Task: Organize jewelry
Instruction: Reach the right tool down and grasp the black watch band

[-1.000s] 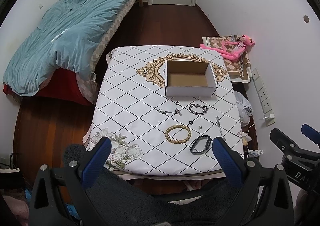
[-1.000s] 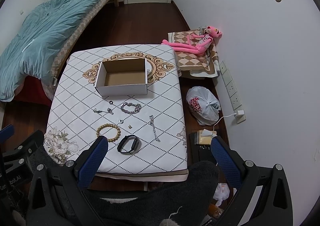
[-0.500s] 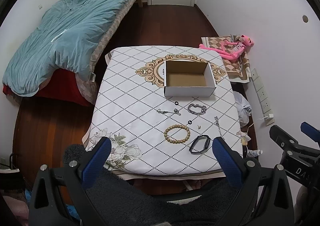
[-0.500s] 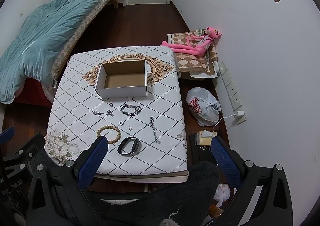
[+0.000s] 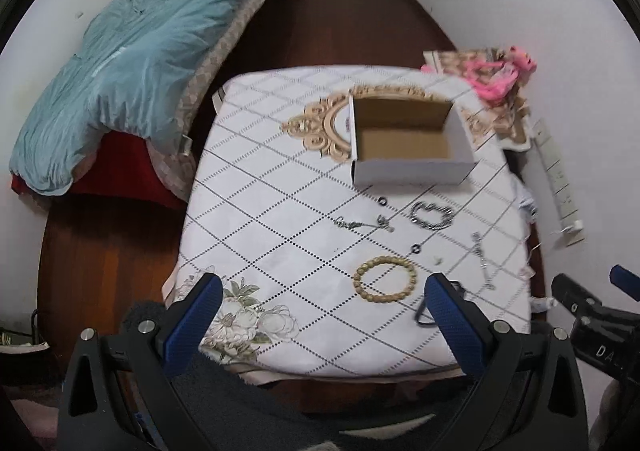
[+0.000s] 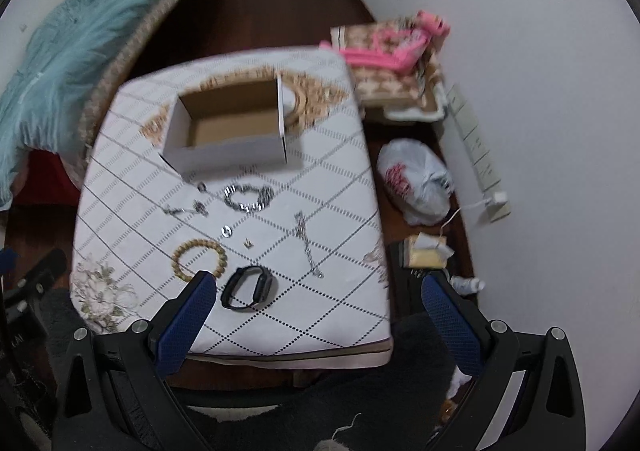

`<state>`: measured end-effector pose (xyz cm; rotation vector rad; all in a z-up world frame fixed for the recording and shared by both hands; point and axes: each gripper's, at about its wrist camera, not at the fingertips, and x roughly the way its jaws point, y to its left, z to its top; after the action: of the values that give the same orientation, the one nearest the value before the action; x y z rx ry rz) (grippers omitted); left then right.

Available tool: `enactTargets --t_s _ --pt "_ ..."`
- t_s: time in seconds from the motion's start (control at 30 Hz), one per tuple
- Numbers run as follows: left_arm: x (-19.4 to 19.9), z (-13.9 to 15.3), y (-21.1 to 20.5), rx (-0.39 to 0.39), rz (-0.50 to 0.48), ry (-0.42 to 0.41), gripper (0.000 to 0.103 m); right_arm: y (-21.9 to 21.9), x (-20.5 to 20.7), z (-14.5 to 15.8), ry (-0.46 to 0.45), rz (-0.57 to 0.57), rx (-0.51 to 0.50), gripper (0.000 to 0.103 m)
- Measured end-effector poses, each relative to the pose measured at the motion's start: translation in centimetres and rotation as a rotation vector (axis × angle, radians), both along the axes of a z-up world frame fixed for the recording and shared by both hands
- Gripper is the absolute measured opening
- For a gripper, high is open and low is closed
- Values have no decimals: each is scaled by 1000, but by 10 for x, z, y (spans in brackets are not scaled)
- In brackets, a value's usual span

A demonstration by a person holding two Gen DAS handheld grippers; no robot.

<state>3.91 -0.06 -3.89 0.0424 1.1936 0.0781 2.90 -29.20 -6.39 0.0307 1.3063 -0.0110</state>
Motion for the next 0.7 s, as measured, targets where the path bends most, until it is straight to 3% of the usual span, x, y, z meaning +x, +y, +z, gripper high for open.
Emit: enactTargets --t_s 0.17,0.37,0.63,0.7 --pt "20 -58 1 33 -29 123 103 11 12 -70 122 12 14 103" --pt "32 -101 1 70 -39 172 103 30 16 -129 207 15 42 97" --pt "39 -144 5 55 -39 246 103 50 18 -158 242 22 91 77" --pt "38 -150 6 55 -32 260 103 53 18 -164 251 22 104 64"
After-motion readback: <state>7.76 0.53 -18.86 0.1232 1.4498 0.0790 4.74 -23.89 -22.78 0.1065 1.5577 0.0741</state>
